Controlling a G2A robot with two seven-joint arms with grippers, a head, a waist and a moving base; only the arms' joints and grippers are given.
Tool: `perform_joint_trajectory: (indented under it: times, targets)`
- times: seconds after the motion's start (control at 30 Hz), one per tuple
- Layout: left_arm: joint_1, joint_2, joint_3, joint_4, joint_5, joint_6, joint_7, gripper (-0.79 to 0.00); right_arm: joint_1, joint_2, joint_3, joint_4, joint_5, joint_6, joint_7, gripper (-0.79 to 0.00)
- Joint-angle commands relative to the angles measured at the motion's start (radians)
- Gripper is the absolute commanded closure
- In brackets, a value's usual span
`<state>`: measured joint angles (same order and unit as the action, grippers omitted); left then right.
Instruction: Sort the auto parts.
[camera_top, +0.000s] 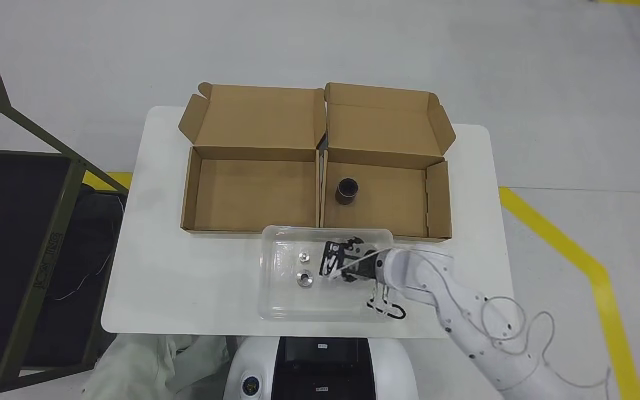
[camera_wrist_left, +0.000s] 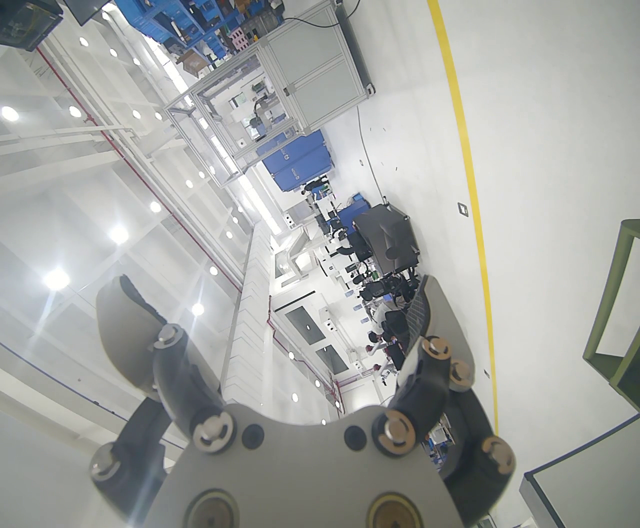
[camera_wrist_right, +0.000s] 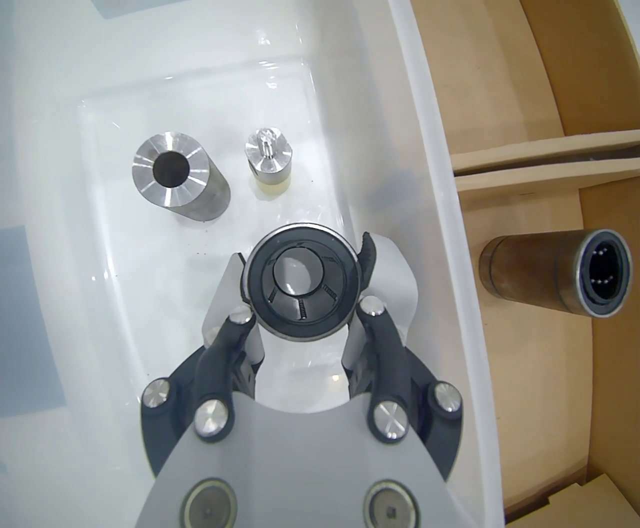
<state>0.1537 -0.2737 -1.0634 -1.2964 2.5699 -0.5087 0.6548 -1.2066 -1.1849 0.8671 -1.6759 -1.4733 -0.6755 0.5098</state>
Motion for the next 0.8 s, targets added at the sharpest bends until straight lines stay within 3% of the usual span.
perform_joint_trajectory:
  times: [0.0, 0.47, 0.77]
  targets:
    - [0.0, 0.0, 0.0, 0.0, 0.0, 0.0, 0.0, -0.785, -0.004, 0.002, 0.003, -0.01, 0.0, -0.004, -0.002, 0.0]
    - [0.0, 0.0, 0.0, 0.0, 0.0, 0.0, 0.0, -0.785, -0.056, 0.023, 0.048, -0.121, -0.003, -0.058, -0.06, 0.0]
    - [0.0, 0.0, 0.0, 0.0, 0.0, 0.0, 0.0, -0.785, -0.071, 0.035, 0.09, -0.179, 0.016, -0.08, -0.172, 0.0]
